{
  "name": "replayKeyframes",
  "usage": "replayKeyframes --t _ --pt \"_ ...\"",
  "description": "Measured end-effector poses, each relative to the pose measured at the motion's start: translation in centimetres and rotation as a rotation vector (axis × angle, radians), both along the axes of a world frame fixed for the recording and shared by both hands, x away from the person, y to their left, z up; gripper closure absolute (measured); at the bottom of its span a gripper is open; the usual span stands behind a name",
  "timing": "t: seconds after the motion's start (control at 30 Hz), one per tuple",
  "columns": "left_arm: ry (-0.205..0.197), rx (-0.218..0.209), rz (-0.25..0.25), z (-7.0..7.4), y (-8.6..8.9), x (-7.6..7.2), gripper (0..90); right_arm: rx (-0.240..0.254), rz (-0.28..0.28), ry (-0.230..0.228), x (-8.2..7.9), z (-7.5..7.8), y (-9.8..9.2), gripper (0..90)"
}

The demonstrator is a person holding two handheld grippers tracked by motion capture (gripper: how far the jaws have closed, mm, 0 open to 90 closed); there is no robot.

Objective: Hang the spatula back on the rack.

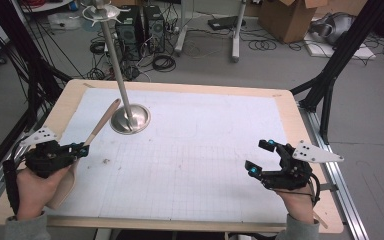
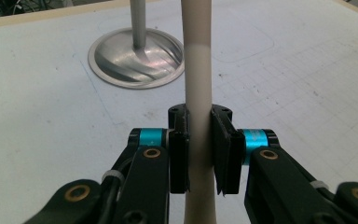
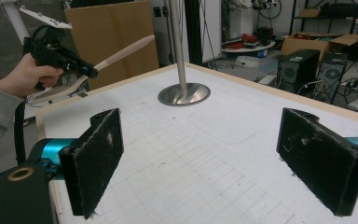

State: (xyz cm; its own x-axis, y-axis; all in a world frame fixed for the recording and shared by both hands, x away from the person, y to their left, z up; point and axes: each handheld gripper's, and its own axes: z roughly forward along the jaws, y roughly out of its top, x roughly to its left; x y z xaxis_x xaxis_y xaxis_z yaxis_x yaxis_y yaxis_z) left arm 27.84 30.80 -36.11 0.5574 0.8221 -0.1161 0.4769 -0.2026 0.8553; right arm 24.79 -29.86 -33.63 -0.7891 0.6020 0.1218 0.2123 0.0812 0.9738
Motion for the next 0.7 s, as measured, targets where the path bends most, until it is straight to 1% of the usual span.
replayKeyframes --t 0.27,0.37,0.47,0.63,0.7 --pt "-0.019 -0.008 -0.004 0.7 0.3 -0.1 77.9 -0.008 0.002 0.007 0.1 -0.1 0.2 13.8" --pt "-0.027 -0.013 0.007 1.0 0.7 -0.1 77.9 -0.009 0.003 0.010 0.1 -0.1 0.3 13.8" --pt "-0.044 -0.030 0.016 1.4 1.1 -0.2 78.0 -0.012 0.003 0.009 0.1 -0.1 0.3 13.8" --pt "-0.056 -0.029 0.011 1.9 1.3 -0.3 77.9 -0.010 0.003 0.010 0.1 -0.2 0.3 13.8" --pt "-0.058 -0.037 0.005 2.1 1.4 -0.2 77.9 -0.013 0.003 0.007 0.2 -0.2 0.3 13.8"
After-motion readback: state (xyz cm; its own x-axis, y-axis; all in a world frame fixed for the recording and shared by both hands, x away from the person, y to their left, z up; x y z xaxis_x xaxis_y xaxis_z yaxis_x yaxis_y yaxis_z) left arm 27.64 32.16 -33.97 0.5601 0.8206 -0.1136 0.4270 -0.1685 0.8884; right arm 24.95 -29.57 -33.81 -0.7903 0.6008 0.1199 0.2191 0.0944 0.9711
